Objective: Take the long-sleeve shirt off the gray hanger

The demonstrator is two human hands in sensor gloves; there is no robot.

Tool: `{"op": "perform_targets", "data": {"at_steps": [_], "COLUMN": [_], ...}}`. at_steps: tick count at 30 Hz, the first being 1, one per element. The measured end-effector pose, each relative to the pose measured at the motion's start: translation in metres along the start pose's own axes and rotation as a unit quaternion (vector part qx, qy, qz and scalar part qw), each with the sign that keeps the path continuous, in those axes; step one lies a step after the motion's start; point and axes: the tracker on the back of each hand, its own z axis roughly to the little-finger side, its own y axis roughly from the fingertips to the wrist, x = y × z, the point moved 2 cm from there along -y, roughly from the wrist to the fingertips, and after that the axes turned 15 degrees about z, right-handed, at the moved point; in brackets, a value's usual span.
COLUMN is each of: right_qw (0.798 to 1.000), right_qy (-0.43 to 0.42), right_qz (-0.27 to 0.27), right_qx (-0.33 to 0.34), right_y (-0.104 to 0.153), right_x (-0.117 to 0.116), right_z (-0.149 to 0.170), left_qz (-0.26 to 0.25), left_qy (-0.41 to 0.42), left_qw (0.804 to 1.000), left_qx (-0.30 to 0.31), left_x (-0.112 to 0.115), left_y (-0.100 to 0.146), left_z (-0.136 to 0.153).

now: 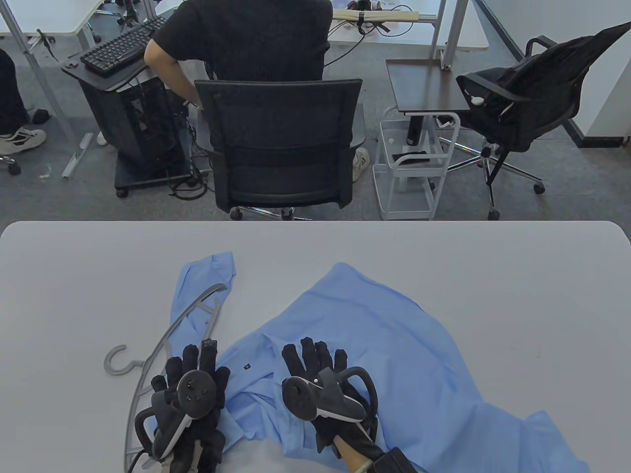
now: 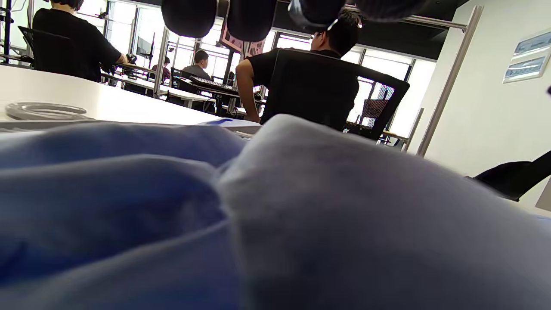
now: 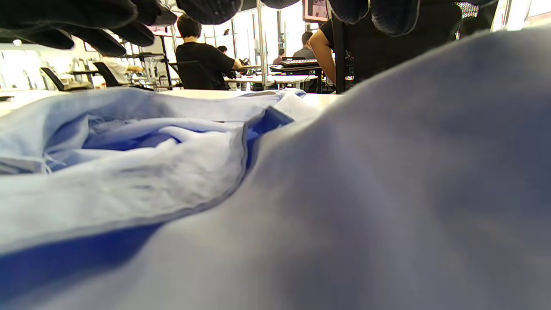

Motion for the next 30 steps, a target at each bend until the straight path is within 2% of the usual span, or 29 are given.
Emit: {"op": "perform_targets", "data": {"at_steps": [9,30], "right_qw": [1.0,0.999], "right_qy": [0.03,0.044], "right_qz": [0.004,-0.013], "right_qx": [0.007,0.028], "right_y": [0.002,0.004], "right_x": [-0.009,-0.013], "right_z": [-0.005,-0.012], "left_qz": [-0.024,0.046], "left_qy": [0.024,0.029], "left_qw": [0.999,0.998], "left_qx": [0.025,0.009], "left_x": [-0.009,0.009], "left_y": [0.011,0.0], "left_z": [0.001,0.008]}}
